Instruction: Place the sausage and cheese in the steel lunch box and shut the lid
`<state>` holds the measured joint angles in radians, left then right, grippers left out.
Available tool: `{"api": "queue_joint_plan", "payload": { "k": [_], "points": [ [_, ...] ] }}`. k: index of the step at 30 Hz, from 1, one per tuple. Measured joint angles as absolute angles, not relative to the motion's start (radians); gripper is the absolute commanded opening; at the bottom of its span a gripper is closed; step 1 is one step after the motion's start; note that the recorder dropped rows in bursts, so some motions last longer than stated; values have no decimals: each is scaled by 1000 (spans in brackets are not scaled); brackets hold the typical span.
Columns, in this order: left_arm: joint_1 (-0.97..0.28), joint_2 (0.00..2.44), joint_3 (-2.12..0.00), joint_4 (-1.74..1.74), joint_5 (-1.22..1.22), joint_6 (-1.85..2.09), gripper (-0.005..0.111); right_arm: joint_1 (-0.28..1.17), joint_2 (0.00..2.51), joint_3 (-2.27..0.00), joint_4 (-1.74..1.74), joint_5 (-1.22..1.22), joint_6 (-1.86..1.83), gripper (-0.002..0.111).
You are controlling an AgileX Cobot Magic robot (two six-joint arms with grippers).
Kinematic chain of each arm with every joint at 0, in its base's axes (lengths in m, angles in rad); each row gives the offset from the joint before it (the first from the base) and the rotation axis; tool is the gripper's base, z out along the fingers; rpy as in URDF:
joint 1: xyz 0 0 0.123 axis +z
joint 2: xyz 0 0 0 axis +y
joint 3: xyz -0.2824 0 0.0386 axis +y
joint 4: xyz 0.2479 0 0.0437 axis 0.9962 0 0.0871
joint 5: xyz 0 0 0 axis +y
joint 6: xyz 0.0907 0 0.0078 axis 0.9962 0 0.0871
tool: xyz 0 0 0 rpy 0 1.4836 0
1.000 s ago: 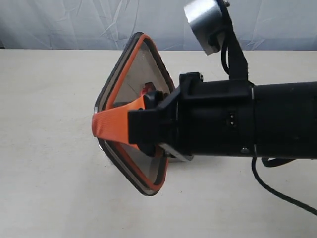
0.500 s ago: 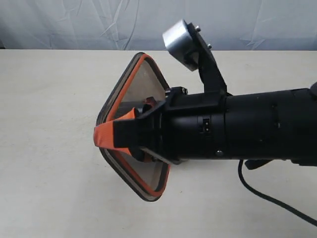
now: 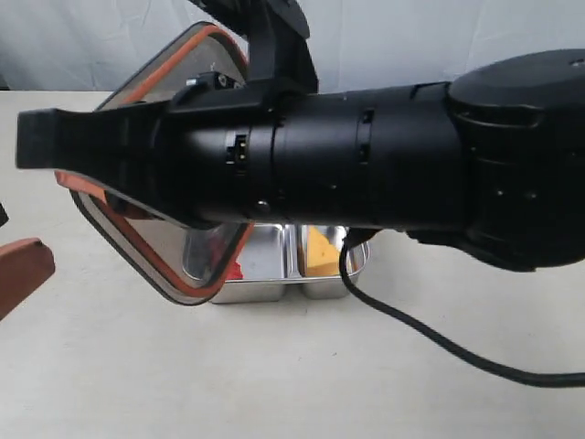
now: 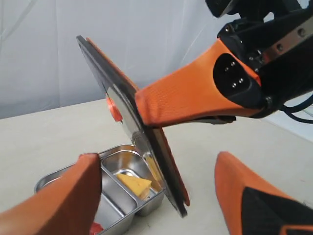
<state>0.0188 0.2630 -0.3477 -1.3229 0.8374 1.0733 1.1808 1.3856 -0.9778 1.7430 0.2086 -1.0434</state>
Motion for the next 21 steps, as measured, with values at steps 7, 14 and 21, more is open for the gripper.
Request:
{"api": "queue_joint_plan", "payload": {
  "k": [7, 14, 21],
  "points": [
    [19, 263, -317, -1348, 846, 1073, 64, 1233, 1396, -1055, 1745, 115, -1038, -1],
    [19, 263, -302, -1376, 832, 1073, 60, 1308, 1513, -1152, 1747, 102, -1026, -1],
    [19, 268, -295, -1326, 751, 1061, 0, 1351, 1559, -1214, 1744, 132, -1030, -1]
  ]
}}
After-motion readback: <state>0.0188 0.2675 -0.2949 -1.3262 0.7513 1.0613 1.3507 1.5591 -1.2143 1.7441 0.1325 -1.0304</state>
